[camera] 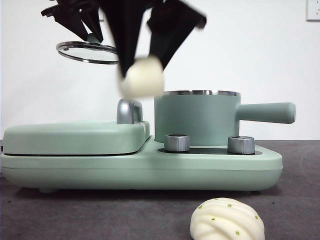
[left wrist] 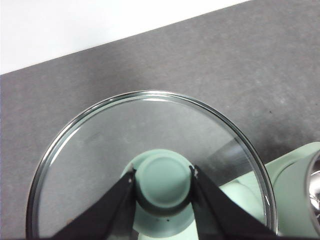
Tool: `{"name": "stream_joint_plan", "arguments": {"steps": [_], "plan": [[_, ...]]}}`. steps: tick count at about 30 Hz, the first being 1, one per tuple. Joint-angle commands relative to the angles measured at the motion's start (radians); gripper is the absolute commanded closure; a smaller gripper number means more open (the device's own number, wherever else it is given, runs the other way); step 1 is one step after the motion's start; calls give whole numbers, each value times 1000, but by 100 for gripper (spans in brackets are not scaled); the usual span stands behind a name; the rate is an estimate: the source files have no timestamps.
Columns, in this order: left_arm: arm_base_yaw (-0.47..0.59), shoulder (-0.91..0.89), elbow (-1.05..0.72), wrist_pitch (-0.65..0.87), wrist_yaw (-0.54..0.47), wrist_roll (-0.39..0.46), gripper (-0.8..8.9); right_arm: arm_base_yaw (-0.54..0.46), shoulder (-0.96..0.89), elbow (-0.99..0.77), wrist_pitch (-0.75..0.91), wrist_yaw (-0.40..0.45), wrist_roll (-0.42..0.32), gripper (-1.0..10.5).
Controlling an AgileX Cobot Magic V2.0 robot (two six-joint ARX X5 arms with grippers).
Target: Put the buns in a small steamer
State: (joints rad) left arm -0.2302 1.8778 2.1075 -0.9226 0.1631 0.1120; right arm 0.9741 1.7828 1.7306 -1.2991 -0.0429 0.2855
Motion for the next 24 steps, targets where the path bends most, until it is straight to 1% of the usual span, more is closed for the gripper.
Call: {"name": "stream_joint_plan", "arguments": {"steps": [1,4,8,12,15,17,20,24], "plan": [[5,-6,37,28,5,2,756,-42,20,82,-3,34,-53,789],[11,-6,37,27,5,0,756,-117,21,138,5,44,-76,789],[18,-6,37,26,5,0,756,-220,22,166,71,40,-85,789],[21,-6,37,29,5,0,756,-320,35,166,152,-28,-92,789],[21,-6,37,28,5,-1,756,-377,67,167,173,-68,-98,789],[21,-5,37,28,5,-1,756,-406,93,167,175,-74,-111,789],[21,-6,37,27,5,-1,756,-437,139,167,184,-118,-119,789],[21,-5,37,27,5,-1,756,-454,188,167,198,-142,-121,788]]}}
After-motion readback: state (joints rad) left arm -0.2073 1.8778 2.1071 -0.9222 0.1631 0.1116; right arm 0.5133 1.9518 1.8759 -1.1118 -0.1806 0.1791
